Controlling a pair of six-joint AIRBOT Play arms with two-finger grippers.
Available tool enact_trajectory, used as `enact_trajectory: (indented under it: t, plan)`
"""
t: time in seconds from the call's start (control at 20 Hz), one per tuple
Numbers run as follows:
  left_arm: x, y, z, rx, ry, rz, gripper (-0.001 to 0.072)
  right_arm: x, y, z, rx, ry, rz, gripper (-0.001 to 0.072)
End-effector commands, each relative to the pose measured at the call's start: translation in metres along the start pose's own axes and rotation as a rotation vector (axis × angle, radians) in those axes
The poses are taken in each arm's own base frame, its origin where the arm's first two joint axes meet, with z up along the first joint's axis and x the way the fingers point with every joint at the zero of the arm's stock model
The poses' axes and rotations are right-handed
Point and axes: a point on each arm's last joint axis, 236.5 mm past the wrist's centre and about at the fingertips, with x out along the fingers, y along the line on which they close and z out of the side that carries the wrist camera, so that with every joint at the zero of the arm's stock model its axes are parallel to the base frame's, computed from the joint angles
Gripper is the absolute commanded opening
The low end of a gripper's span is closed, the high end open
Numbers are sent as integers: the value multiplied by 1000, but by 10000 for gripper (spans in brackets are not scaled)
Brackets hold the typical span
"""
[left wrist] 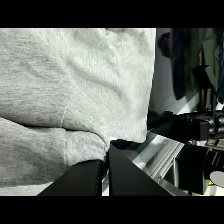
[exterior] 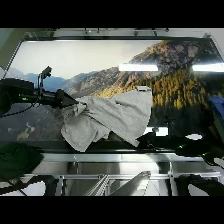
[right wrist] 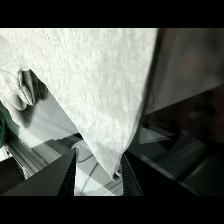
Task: Fold the shirts.
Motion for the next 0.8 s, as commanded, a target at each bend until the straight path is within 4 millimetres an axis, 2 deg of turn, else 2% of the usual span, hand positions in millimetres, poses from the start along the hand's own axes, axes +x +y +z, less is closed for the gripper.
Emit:
enact_trajectory:
  t: [0.0, 0.15, 0.2, 0.25, 0.3, 0.35, 0.45, 0.55, 0.6, 0.65, 0.7, 0.75]
  plan:
    - [0, 0, -1, 0, 3, 1, 19, 15, 14, 6, 10, -25, 8, 345]
    - [0, 0, -1, 0, 4, 1, 18, 32, 31, 3, -16, 24, 22, 343]
    - [0, 0, -1, 0, 5, 0, 18, 36, 37, 5, -20, 31, 32, 301]
    - [0, -1, -2, -1, 6, -1, 18, 37, 44, 7, -30, 36, 50, 92]
    - [0, -3, -4, 1, 16, -8, 18, 35, 53, 12, -45, 26, 67, 38]
    - [-2, -7, -6, 7, 33, -20, 18, 31, 61, 17, -64, 9, 85, 15]
    - [-9, -24, -13, 21, 84, -62, 18, 14, 88, 26, -112, -29, 152, 14]
    - [-25, -61, -17, 77, 103, -138, 17, -19, 128, 31, -195, -92, 261, 14]
    - [-37, -85, -17, 137, 76, -159, 18, -46, 154, 34, -248, -144, 332, 14]
    - [-51, -112, -17, 216, 39, -171, 19, -81, 185, 38, -327, -225, 405, 14]
    - [-70, -149, -23, 347, 1, -206, 20, -121, 215, 41, -416, -329, 462, 14]
    - [-92, -195, -38, 505, -28, -257, 20, -172, 249, 41, -552, -481, 503, 14]
